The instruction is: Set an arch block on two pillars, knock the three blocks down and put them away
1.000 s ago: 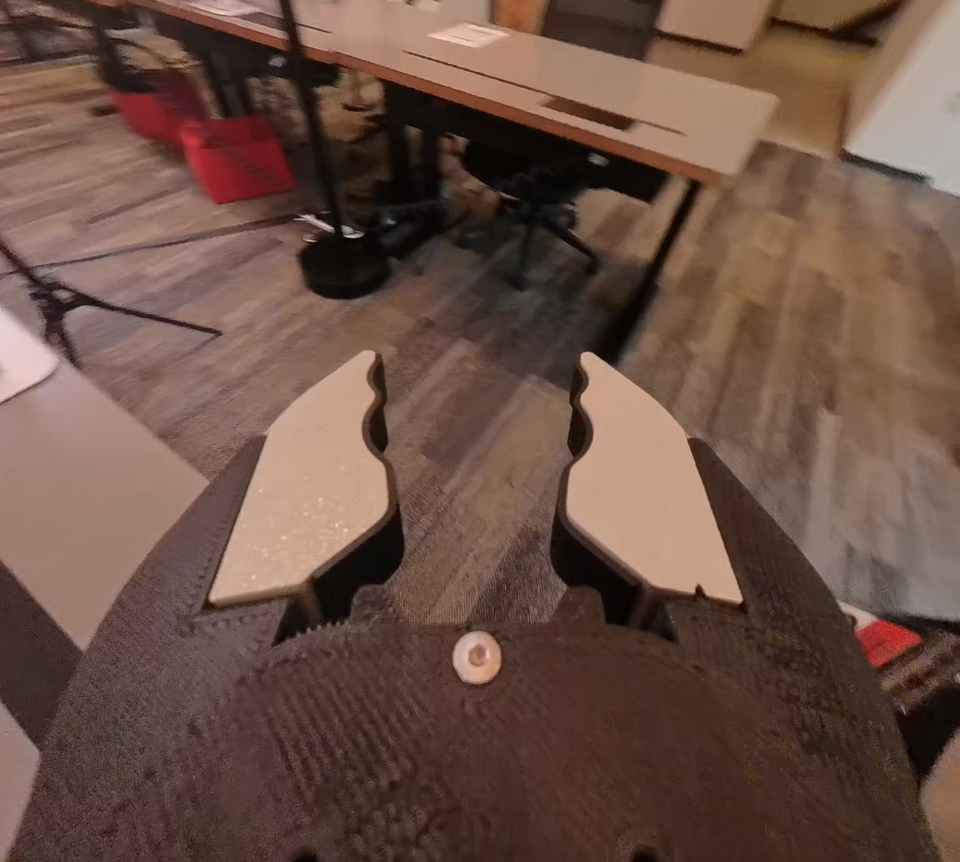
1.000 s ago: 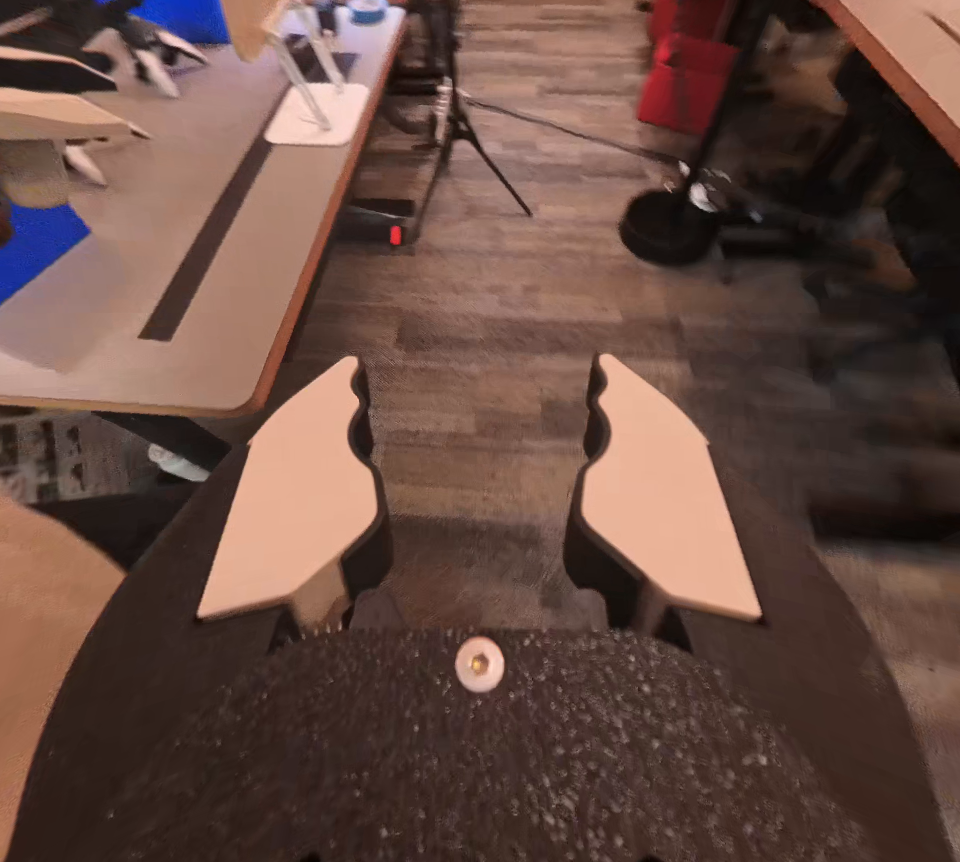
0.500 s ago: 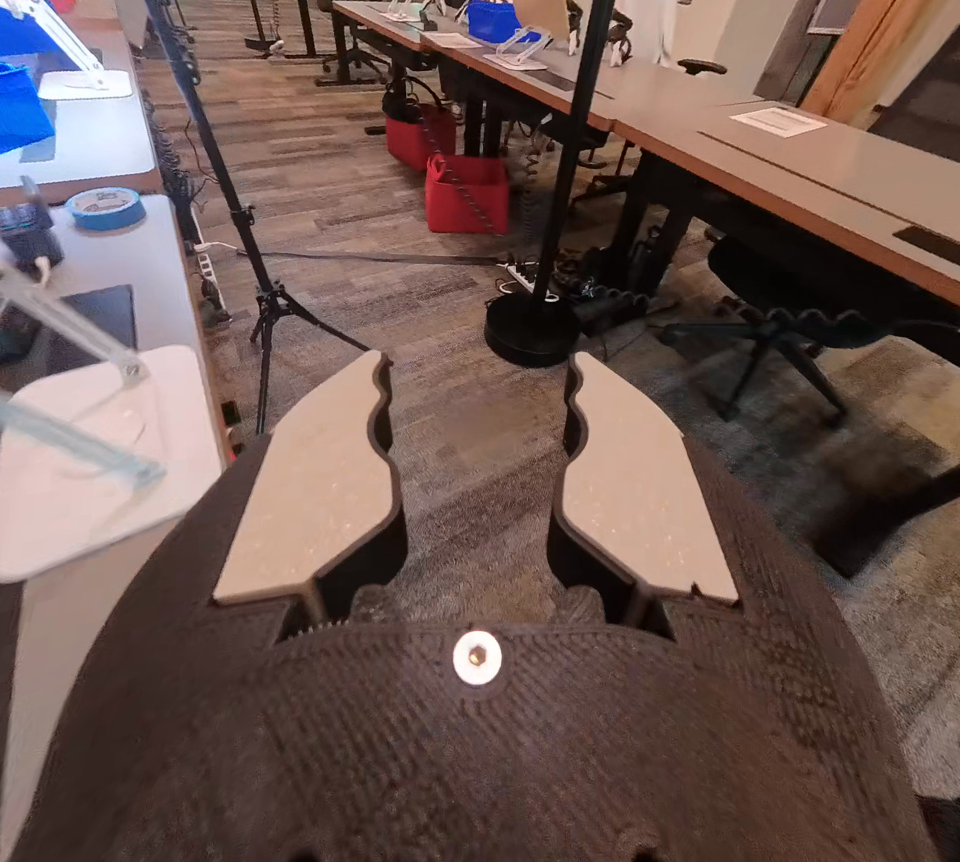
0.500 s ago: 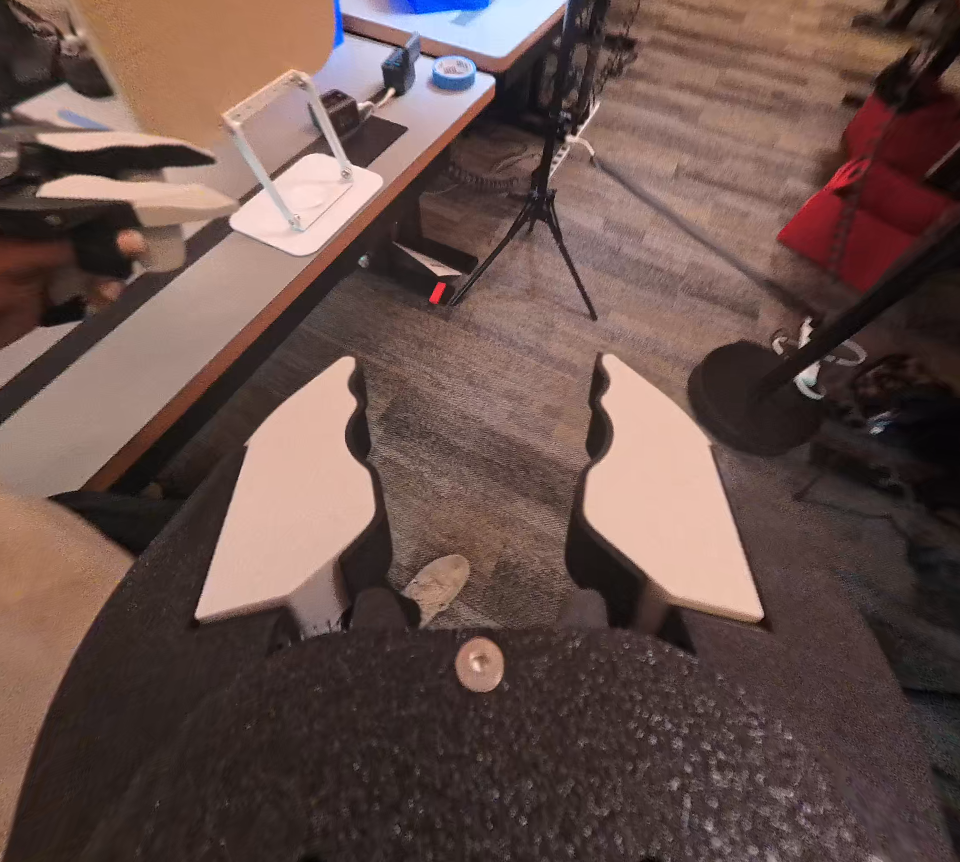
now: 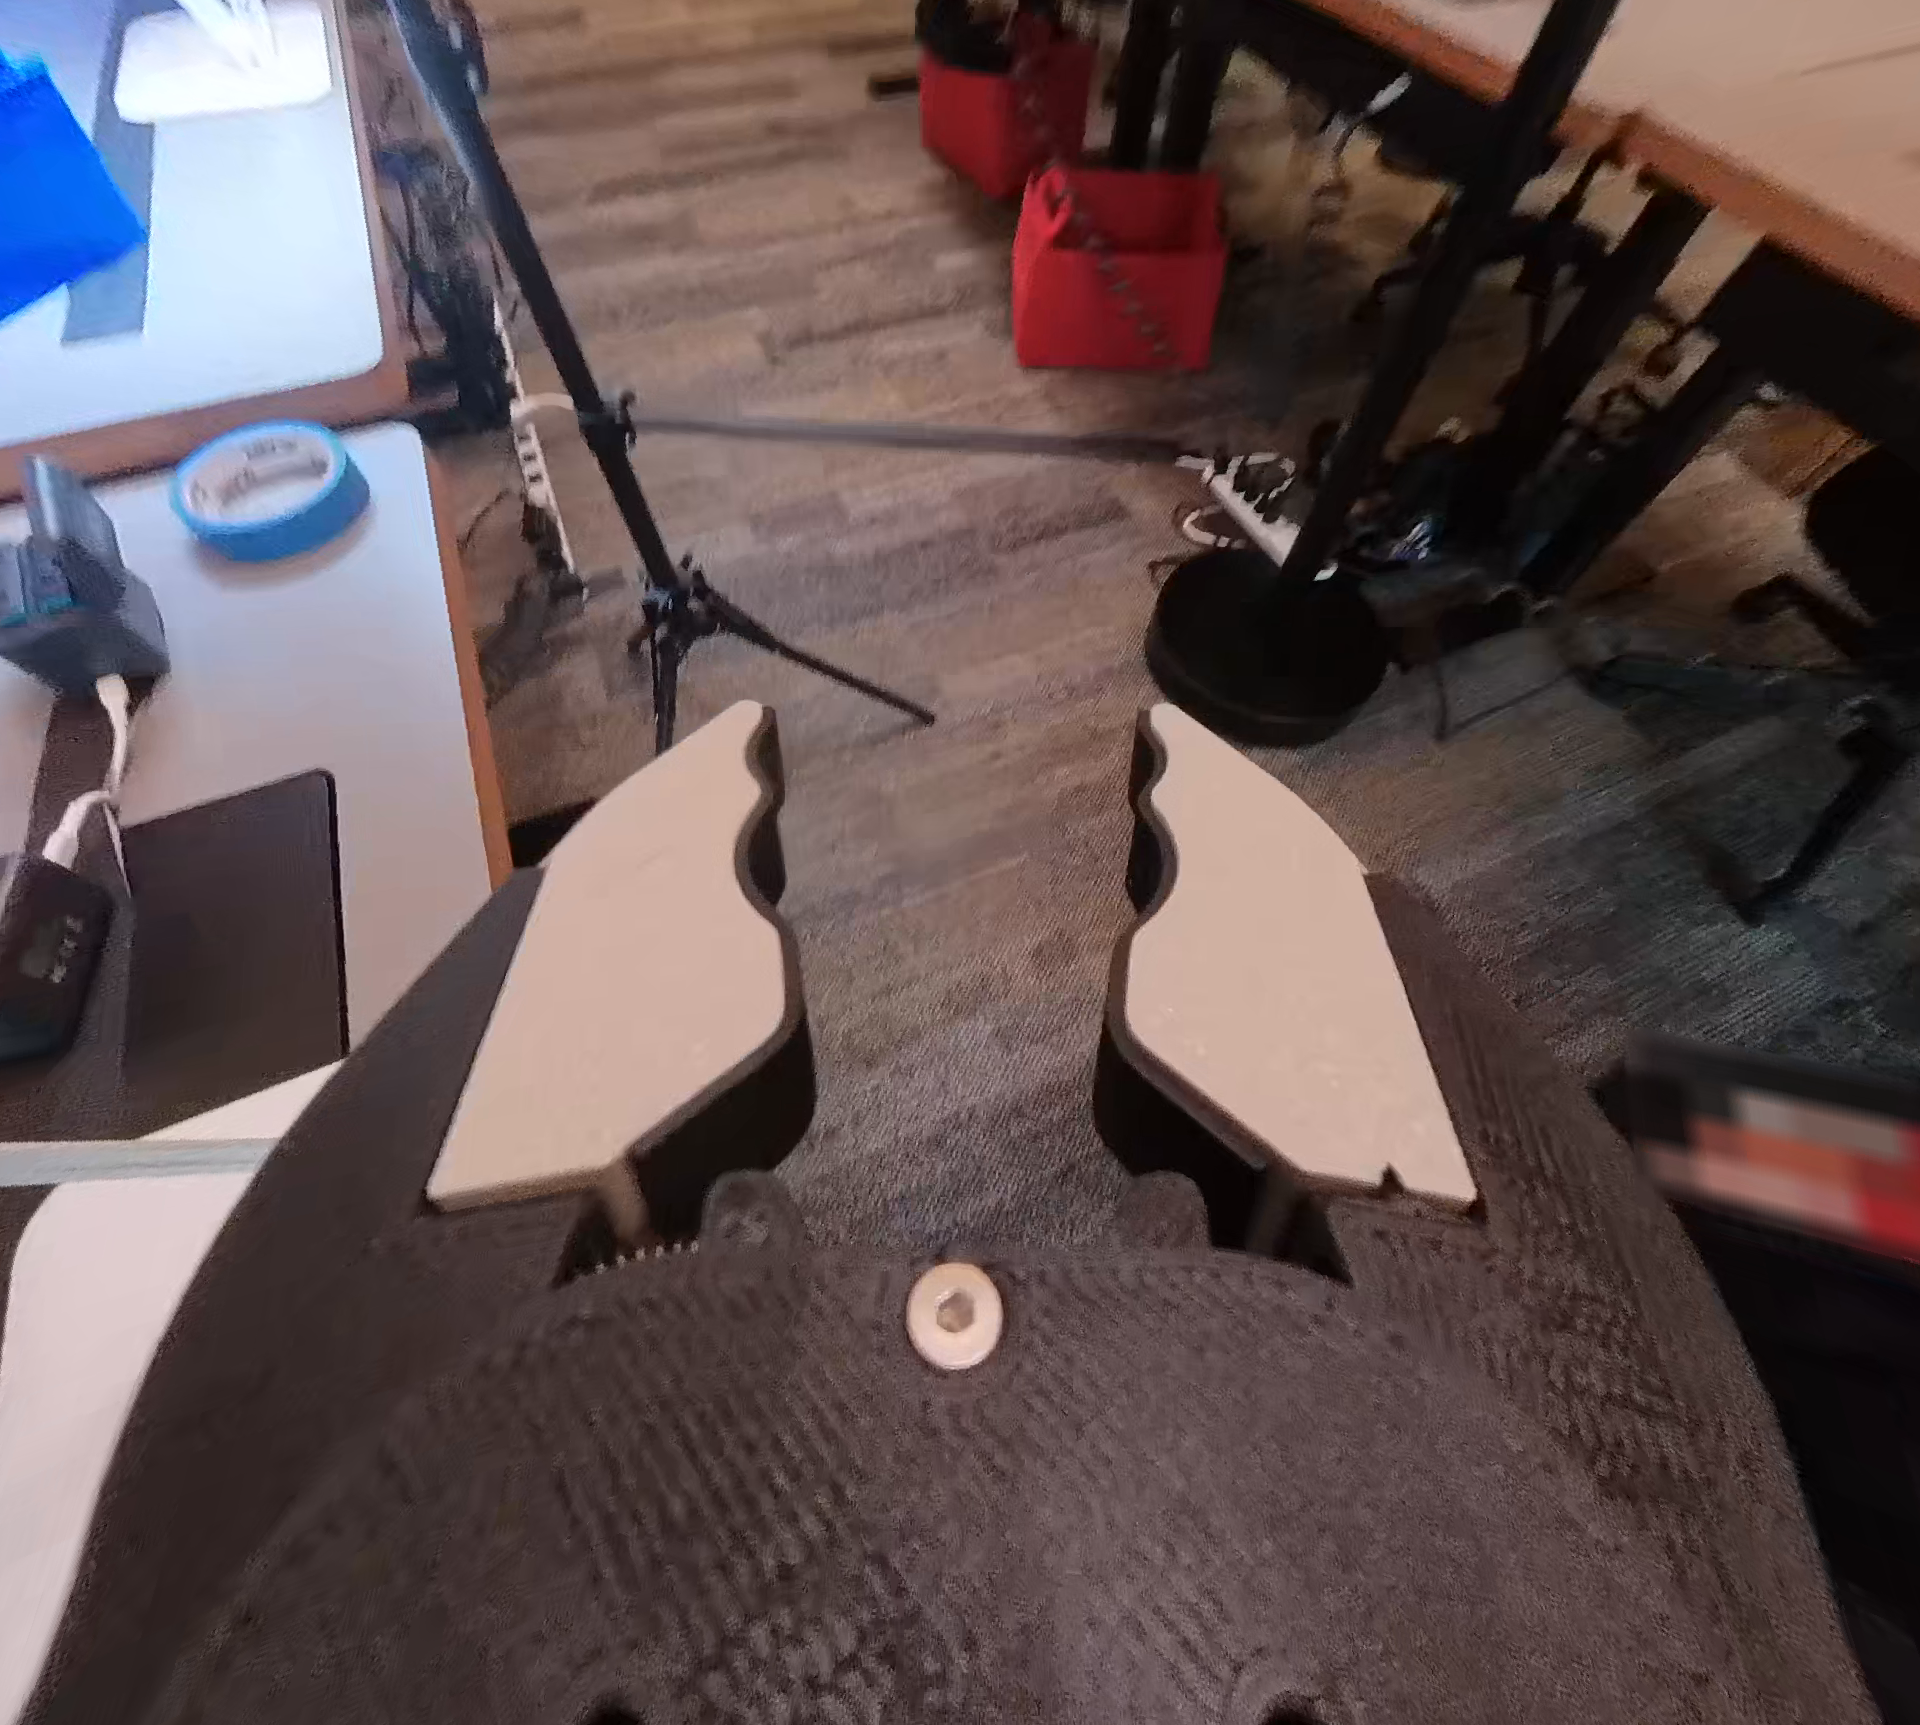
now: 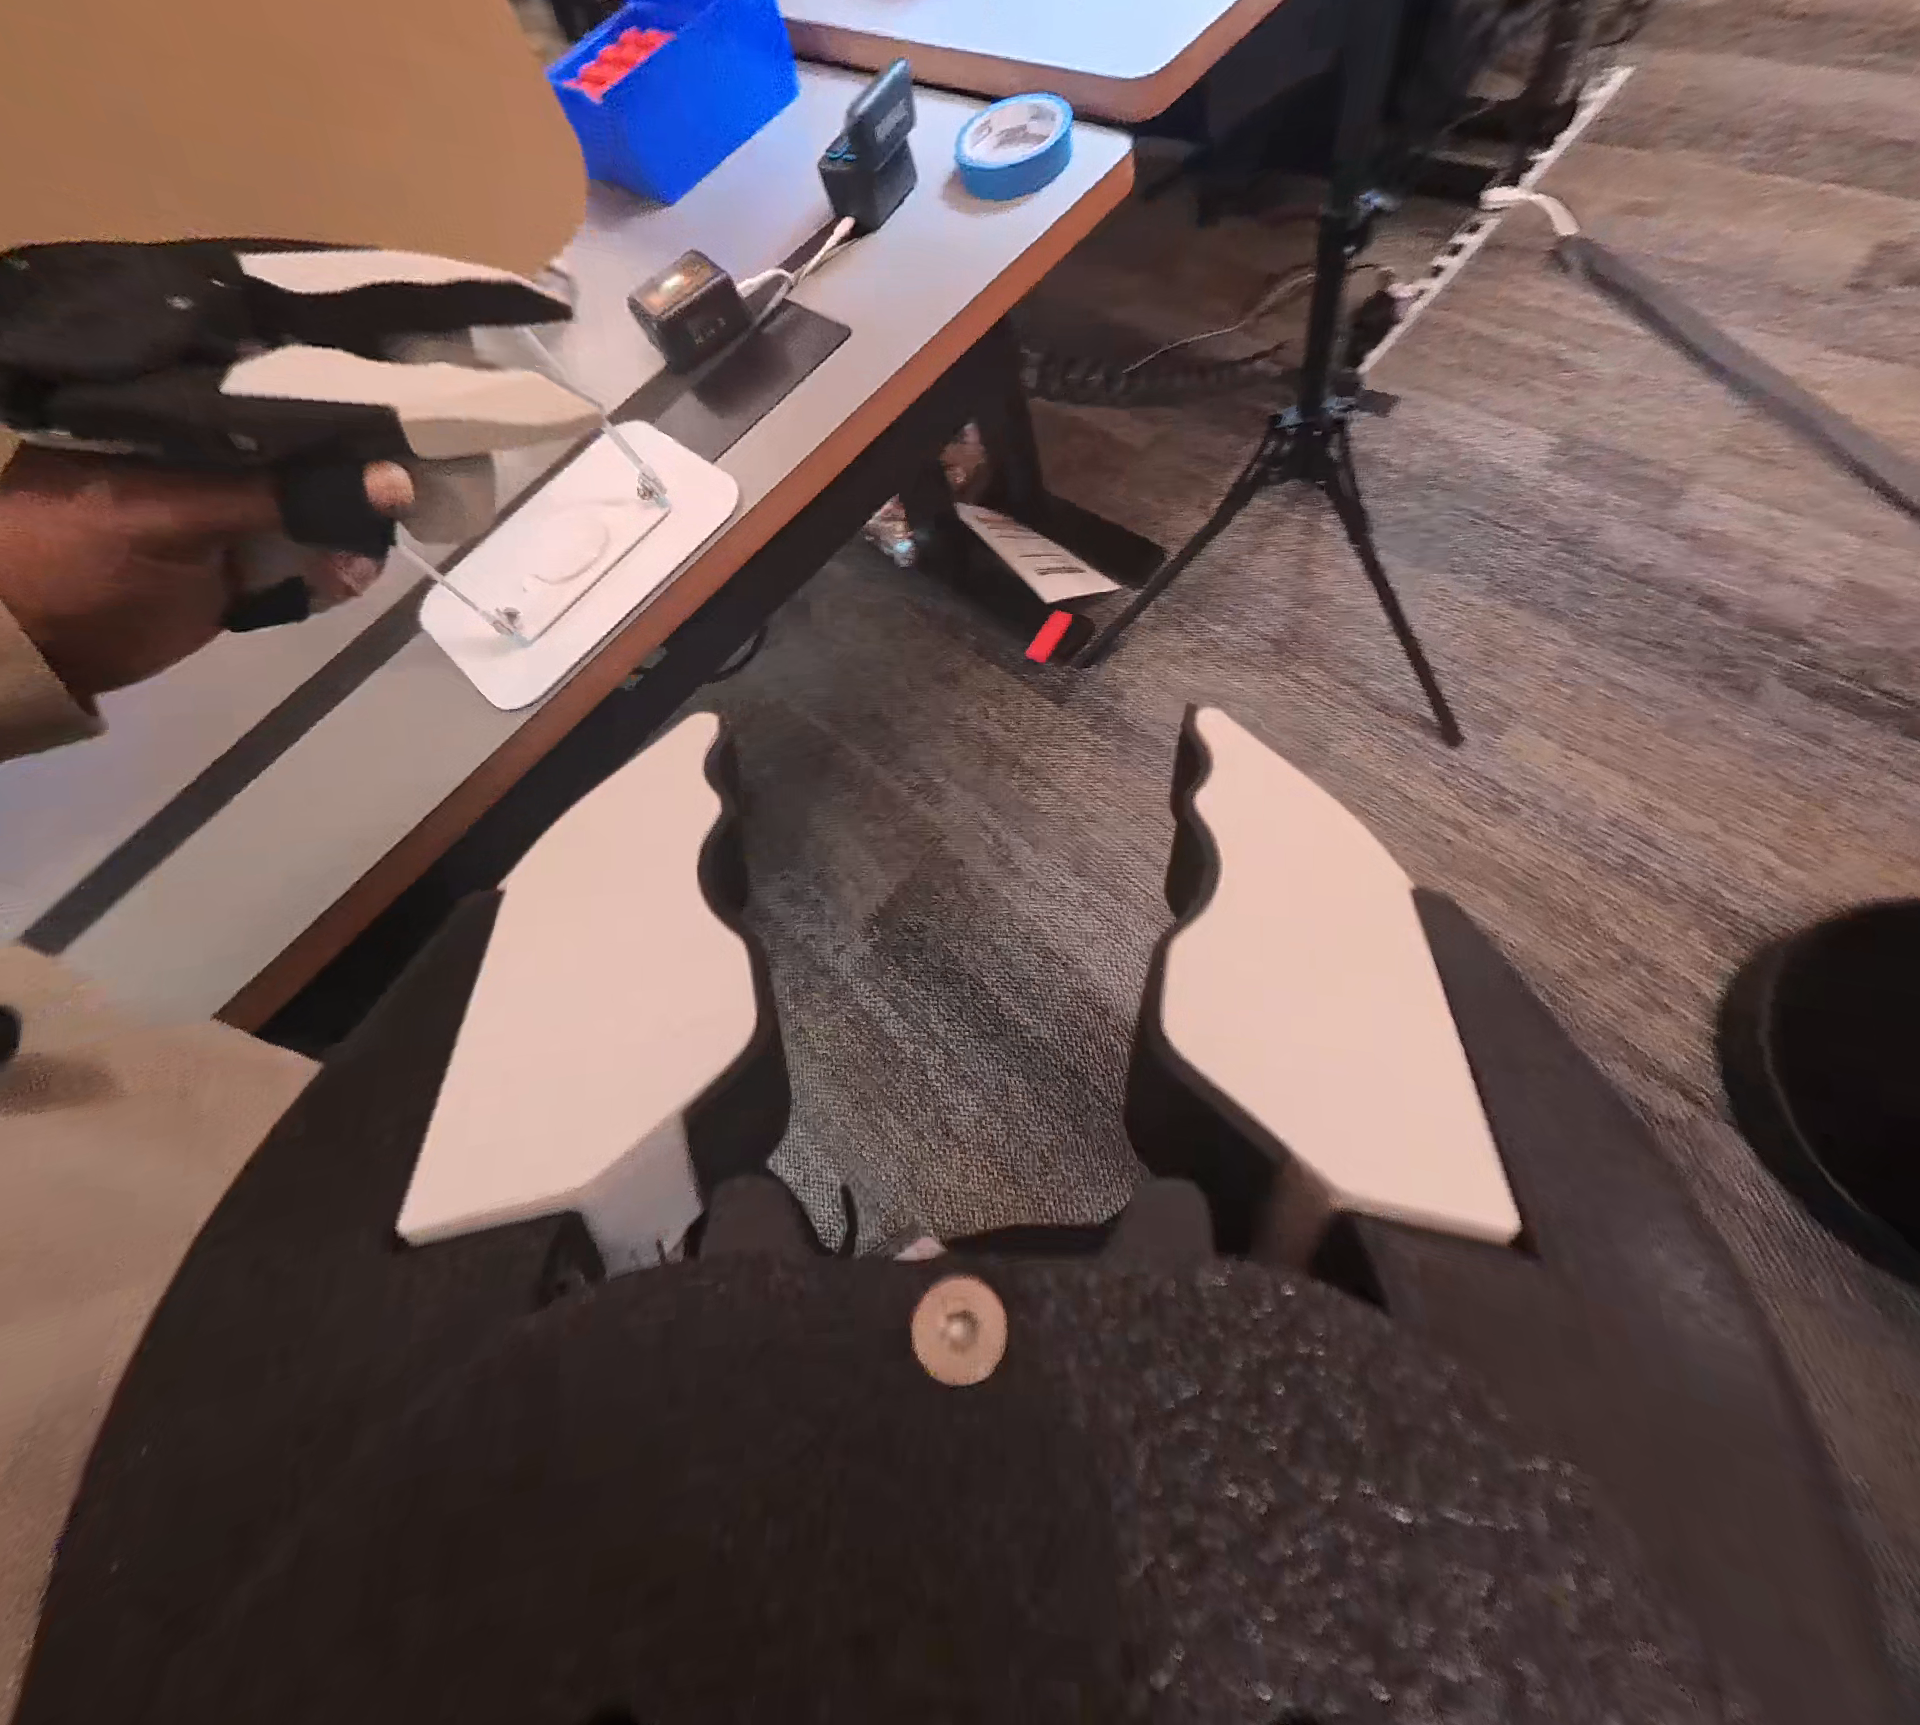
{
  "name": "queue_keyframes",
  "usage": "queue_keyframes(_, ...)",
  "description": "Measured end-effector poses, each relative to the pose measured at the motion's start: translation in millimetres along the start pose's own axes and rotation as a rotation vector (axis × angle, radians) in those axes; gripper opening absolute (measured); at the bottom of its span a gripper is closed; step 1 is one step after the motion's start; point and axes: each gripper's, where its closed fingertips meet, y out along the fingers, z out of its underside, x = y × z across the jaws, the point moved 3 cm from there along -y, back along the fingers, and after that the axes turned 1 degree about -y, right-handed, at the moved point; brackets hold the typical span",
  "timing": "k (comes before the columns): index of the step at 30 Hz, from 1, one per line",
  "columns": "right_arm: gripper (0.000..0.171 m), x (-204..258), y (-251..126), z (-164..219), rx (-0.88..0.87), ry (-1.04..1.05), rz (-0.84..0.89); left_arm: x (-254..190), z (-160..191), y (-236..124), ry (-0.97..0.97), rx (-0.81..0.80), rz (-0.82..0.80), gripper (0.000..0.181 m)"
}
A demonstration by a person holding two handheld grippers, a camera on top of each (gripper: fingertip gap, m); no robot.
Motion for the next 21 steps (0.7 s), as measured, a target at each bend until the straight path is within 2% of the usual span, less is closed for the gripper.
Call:
queue_keyframes(4, 0.080, -63, 78, -25, 0.053, -0.109, -0.164, 10, 9, 67, -0.019, 0.082, -0.081, 0.064)
queue_keyframes(8, 0.080, -128, 154, -64, 0.076, -0.284, -0.284, 37, 15, 158, -0.121, 0.104, -0.201, 0.060)
queue_keyframes(10, 0.080, -157, 192, -78, 0.094, -0.331, -0.328, 56, 33, 207, -0.210, 0.132, -0.234, 0.061)
queue_keyframes(12, 0.080, -184, 231, -79, 0.121, -0.360, -0.358, 80, 67, 257, -0.270, 0.174, -0.261, 0.061)
queue_keyframes(14, 0.080, -212, 275, -64, 0.155, -0.373, -0.374, 112, 121, 307, -0.328, 0.225, -0.298, 0.062)
queue_keyframes(16, 0.080, -241, 321, -33, 0.191, -0.378, -0.373, 151, 193, 359, -0.383, 0.272, -0.343, 0.064)
queue_keyframes(21, 0.080, -327, 432, 73, 0.225, -0.343, -0.272, 277, 423, 485, -0.485, 0.401, -0.480, 0.067)
